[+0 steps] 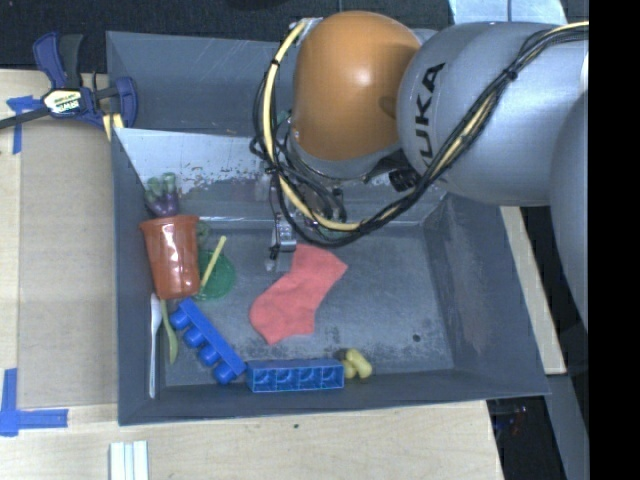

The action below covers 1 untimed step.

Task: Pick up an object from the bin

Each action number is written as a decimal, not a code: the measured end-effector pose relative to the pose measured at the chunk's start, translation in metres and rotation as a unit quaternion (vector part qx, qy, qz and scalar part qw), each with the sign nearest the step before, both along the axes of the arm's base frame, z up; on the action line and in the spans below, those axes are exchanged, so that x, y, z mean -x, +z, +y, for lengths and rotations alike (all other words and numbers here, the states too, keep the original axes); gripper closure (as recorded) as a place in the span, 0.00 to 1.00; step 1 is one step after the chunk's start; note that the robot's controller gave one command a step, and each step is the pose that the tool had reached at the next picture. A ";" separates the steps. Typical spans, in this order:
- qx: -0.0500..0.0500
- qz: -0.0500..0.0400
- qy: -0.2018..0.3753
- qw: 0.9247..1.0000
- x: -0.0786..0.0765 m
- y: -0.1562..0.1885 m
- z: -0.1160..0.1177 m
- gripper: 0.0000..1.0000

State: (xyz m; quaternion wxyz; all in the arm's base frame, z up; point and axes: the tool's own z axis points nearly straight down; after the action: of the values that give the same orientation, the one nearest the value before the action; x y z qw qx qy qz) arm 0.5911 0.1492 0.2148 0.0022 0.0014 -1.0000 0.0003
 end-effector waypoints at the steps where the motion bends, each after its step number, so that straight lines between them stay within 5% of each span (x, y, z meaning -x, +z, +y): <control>1: -0.001 -0.004 -0.001 1.000 -0.001 0.005 -0.001 0.00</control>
Offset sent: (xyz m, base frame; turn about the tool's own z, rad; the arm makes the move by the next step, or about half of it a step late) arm -0.0161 -0.0631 -0.1448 -0.5917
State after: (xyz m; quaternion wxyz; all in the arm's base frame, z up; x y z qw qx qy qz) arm 0.5924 0.1483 0.2199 -0.0018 -0.0001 -1.0000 -0.0005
